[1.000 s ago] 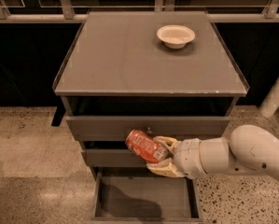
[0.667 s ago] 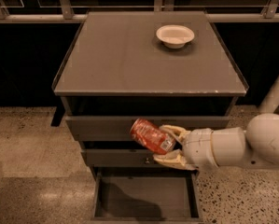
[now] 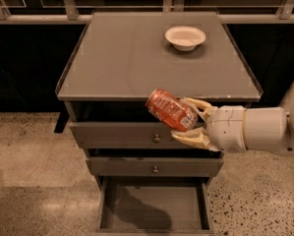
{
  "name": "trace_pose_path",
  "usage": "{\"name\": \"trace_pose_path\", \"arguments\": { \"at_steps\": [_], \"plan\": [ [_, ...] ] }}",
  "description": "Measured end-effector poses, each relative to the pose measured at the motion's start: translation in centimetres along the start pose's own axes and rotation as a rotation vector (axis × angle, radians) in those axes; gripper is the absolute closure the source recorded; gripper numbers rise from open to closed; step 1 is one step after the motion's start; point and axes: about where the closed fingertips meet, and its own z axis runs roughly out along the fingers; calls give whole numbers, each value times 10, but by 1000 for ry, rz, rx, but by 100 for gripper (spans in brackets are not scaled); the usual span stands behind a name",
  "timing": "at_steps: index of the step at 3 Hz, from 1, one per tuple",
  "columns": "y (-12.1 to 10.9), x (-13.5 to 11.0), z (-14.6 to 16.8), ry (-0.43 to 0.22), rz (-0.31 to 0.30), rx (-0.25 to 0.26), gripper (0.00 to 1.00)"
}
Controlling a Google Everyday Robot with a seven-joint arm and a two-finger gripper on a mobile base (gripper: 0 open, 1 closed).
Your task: Pick coke can from bottom drawer and place on counter
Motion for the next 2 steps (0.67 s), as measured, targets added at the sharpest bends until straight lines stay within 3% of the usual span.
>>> {"name": "trace_pose_path", "arguments": {
  "at_steps": [2],
  "plan": [
    [-7,-2,2,14,3,-12,100]
  ]
}}
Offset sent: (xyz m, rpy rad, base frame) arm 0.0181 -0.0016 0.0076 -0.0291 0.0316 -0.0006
